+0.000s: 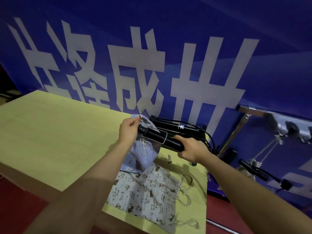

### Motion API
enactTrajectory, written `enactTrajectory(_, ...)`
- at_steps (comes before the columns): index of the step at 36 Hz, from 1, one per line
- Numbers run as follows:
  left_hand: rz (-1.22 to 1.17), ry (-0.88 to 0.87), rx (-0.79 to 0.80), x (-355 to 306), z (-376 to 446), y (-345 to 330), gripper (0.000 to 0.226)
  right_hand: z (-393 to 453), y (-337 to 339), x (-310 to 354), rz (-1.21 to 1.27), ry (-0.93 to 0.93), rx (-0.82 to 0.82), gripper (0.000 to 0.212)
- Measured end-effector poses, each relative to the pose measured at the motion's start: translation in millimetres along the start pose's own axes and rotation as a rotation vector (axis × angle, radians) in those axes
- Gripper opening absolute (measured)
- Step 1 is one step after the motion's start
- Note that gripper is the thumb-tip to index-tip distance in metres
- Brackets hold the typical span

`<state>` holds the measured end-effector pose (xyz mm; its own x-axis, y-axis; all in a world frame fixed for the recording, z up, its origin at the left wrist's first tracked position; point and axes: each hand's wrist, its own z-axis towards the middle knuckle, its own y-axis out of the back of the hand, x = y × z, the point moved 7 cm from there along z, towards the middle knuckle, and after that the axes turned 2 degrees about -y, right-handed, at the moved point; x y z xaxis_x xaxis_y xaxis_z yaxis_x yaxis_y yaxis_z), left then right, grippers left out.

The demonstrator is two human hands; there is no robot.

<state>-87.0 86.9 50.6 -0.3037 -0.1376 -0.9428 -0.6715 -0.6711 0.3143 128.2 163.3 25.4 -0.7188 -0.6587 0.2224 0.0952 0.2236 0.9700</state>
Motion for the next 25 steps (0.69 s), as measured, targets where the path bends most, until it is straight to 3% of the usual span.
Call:
enactTrajectory(7, 0.214, -0.164, 0.144, -10.3, -19.9, -22.8, 0.036, 6.5, 2.3, 6.4, -0.154, 0.010, 0.010, 0.055)
enactTrajectory(13, 0.422, -0.311, 0.274, -25.3, -33.9, -43.3, 0.045, 15.1, 17.8, 32.2, -0.510, 0.110, -0.054, 0.037)
enactTrajectory(16, 0.479, -0.299, 0.377, -25.2, -34.2, -51.7, 0.053, 18.9, 25.4, 46.9, -0.622, 0.176, -0.115, 0.031)
enactTrajectory(20, 0.882, -0.397, 0.475, -22.5, -37.1, -63.5, 0.066, 23.0, 37.0, 62.5, -0.734, 0.254, -0.160, 0.036)
enactTrajectory(23, 0.953, -0.420, 0.437, -22.9, -36.8, -67.7, 0.057, 20.2, 44.2, 77.2, -0.814, 0.394, -0.284, 0.024)
enactTrajectory(25, 0.961, -0.403, 0.368, -22.8, -34.2, -67.5, 0.051, 17.6, 47.7, 83.6, -0.840, 0.497, -0.455, 0.021)
